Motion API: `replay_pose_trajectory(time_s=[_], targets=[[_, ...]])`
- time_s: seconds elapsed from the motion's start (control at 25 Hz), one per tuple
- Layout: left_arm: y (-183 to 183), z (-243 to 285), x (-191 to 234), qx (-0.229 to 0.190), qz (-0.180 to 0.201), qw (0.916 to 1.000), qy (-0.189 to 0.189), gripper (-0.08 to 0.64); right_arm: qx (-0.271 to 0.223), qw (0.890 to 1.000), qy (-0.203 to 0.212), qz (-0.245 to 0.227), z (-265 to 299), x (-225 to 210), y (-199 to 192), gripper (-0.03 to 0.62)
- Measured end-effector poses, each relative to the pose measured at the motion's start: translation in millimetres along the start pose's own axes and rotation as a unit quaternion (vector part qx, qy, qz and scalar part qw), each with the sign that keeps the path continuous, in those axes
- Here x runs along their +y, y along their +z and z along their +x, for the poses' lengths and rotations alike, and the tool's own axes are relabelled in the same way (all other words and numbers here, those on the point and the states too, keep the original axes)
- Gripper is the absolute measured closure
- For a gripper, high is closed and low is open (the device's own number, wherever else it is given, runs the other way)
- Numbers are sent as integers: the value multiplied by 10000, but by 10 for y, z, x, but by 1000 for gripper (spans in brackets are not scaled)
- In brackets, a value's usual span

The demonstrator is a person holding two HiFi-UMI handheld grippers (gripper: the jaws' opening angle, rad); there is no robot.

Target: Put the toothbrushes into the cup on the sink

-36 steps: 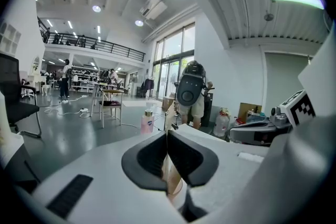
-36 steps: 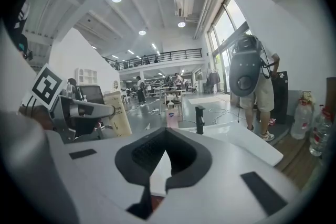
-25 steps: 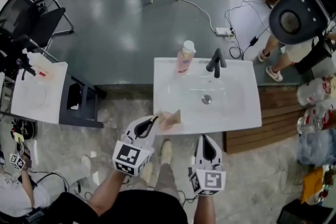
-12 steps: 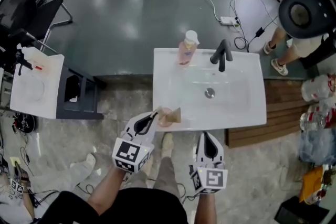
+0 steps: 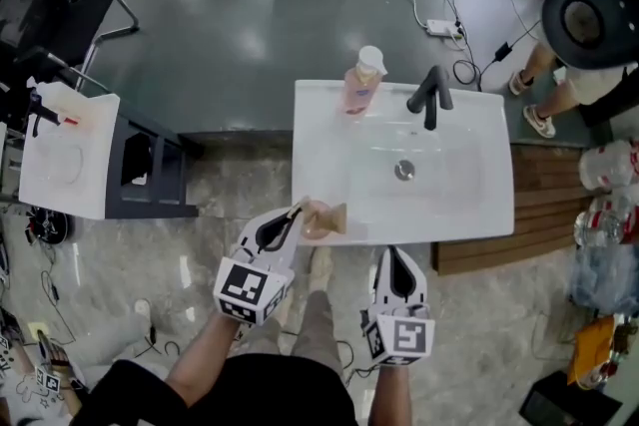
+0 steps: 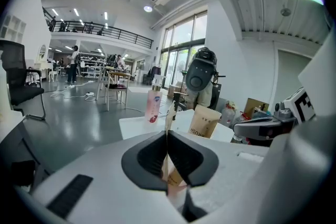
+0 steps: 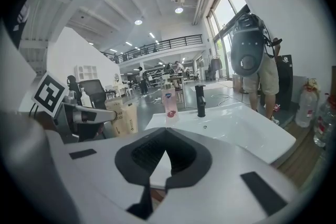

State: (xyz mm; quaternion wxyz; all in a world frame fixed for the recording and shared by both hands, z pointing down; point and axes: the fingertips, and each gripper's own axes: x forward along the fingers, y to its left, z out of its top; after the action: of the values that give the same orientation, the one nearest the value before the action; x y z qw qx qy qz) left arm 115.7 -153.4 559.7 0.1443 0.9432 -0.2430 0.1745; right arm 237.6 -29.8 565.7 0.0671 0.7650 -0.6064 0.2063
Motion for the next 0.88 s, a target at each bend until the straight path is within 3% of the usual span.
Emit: replay_pose_trajectory(time_s=[0.72,0.88], targets=[[-7,-3,-20,119,166,9998,-35,550,15,10000,-8,49,16,34,-32,594],[-13,5,-37,180,168,9997,-78,422,-1,10000,-2,34,17,48,-11,594]])
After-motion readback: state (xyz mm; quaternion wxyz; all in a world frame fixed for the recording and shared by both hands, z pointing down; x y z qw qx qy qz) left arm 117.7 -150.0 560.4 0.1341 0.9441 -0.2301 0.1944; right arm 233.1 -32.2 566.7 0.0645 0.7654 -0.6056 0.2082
